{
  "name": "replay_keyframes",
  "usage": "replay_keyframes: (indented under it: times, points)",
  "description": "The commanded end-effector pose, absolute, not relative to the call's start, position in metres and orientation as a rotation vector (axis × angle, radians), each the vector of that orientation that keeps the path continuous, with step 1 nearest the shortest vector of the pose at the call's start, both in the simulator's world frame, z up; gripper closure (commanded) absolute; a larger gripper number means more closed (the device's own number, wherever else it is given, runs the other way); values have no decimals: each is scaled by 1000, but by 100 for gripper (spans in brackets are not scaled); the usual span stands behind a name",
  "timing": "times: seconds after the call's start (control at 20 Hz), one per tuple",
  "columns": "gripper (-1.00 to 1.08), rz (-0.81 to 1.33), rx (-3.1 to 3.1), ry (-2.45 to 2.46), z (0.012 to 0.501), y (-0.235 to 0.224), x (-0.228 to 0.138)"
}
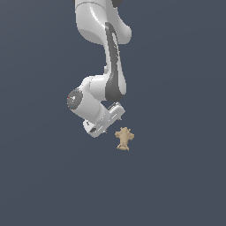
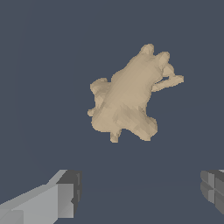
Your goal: Pick up the object and move it to a goal position.
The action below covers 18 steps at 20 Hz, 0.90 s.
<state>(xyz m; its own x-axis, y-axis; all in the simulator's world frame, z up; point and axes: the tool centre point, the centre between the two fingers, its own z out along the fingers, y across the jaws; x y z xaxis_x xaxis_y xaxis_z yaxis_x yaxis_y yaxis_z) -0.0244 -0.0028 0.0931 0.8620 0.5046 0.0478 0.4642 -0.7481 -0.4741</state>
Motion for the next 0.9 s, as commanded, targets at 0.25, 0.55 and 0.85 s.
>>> replay_keyframes:
  times: [0.25, 0.55, 0.85]
  points:
    - [-100, 48, -2409, -810, 81, 1, -28]
    - [-100, -23, -2299, -881, 74, 4, -29]
    - [-100, -84, -2220, -929, 69, 6, -30]
